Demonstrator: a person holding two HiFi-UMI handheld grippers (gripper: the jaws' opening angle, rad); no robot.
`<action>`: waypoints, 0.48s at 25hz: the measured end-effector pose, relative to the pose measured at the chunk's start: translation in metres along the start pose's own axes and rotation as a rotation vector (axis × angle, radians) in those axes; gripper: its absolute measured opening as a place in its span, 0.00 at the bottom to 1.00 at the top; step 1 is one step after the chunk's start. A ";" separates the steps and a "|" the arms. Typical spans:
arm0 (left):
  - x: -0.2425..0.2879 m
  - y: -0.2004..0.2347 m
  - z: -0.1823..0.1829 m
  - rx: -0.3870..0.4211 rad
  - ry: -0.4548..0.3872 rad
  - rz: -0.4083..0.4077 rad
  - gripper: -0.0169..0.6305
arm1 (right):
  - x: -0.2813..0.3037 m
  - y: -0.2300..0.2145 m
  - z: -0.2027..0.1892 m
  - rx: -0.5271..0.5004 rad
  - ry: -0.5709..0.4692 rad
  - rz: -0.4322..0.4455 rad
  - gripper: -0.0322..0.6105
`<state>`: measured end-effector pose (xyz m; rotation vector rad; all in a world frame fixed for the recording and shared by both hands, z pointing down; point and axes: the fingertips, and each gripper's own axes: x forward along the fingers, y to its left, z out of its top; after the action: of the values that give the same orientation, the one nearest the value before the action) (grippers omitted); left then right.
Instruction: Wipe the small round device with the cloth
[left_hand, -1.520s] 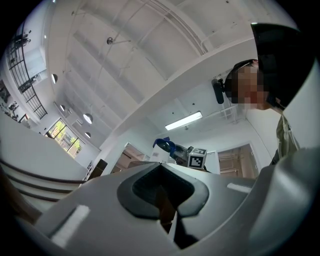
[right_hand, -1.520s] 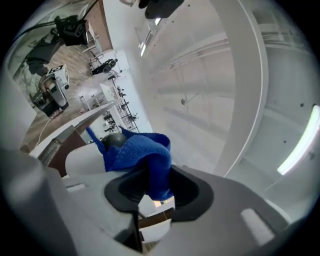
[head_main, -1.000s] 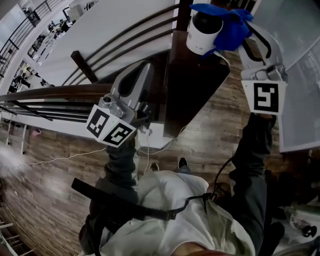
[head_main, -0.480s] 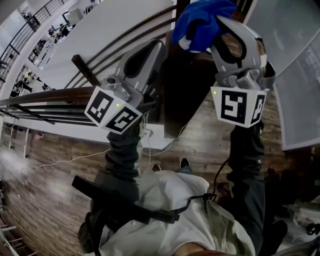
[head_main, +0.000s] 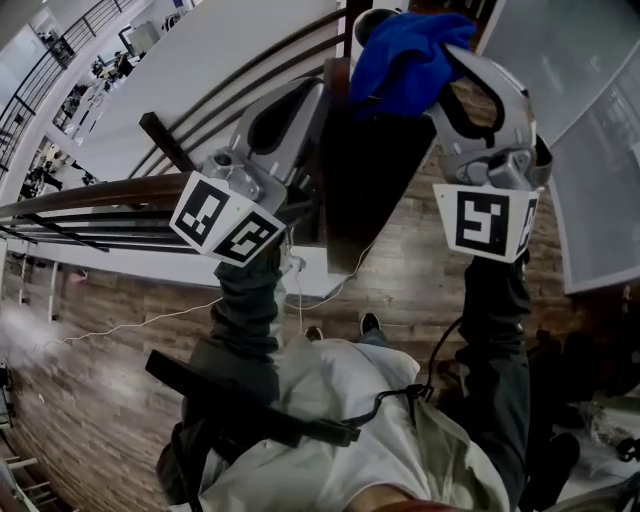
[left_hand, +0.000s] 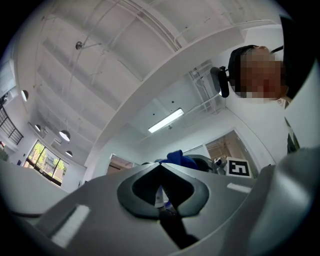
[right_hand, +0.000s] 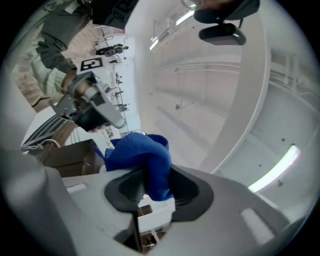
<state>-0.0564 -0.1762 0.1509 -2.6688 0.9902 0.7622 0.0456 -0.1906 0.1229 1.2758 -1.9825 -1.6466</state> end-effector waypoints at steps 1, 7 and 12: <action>0.000 -0.001 0.001 -0.001 -0.004 -0.003 0.03 | 0.004 -0.014 -0.006 0.034 0.015 -0.048 0.24; -0.003 -0.001 0.003 -0.005 -0.007 0.005 0.03 | 0.027 0.002 -0.043 0.075 0.164 0.068 0.24; -0.010 0.002 0.005 -0.002 -0.005 0.019 0.03 | 0.011 0.041 -0.056 0.100 0.187 0.189 0.24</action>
<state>-0.0660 -0.1708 0.1517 -2.6618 1.0148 0.7741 0.0586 -0.2370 0.1737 1.1866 -2.0223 -1.3075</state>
